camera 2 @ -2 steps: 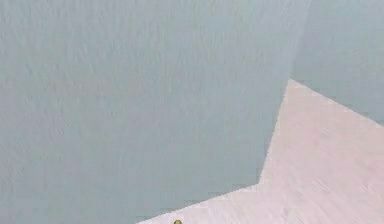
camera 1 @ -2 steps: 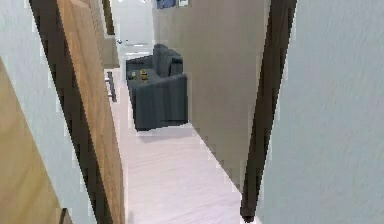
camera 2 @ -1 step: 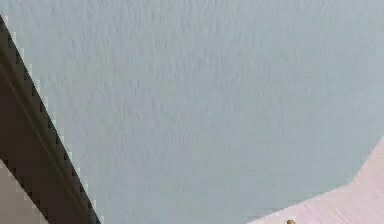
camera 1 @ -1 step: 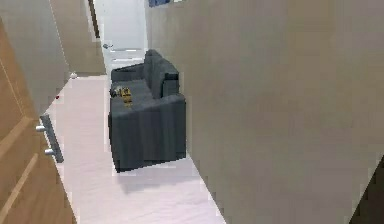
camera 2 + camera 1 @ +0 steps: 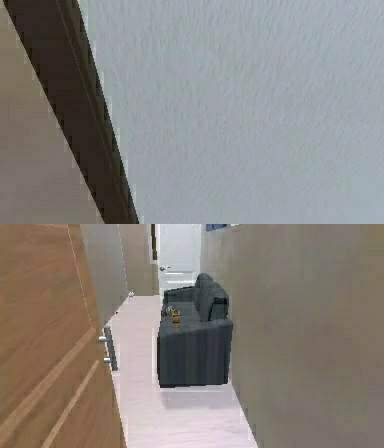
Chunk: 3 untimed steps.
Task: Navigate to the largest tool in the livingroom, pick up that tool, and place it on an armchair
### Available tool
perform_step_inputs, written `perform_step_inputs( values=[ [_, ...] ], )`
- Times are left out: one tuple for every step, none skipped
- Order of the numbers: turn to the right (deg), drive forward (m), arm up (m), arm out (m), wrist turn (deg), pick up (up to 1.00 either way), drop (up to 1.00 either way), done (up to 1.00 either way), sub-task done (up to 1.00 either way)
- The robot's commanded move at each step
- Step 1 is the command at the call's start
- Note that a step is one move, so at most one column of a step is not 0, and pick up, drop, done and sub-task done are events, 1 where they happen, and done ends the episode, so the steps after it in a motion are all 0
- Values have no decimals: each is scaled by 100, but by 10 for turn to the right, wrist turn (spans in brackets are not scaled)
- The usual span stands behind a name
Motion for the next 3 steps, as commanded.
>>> perform_step_inputs(
  values=[
    [-30, 0, 0, 0, 0, 0, 0, 0, 0],
    [0, 100, 0, 0, 0, 0, 0, 0, 0],
    [-30, 0, 0, 0, 0, 0, 0, 0, 0]
  ],
)
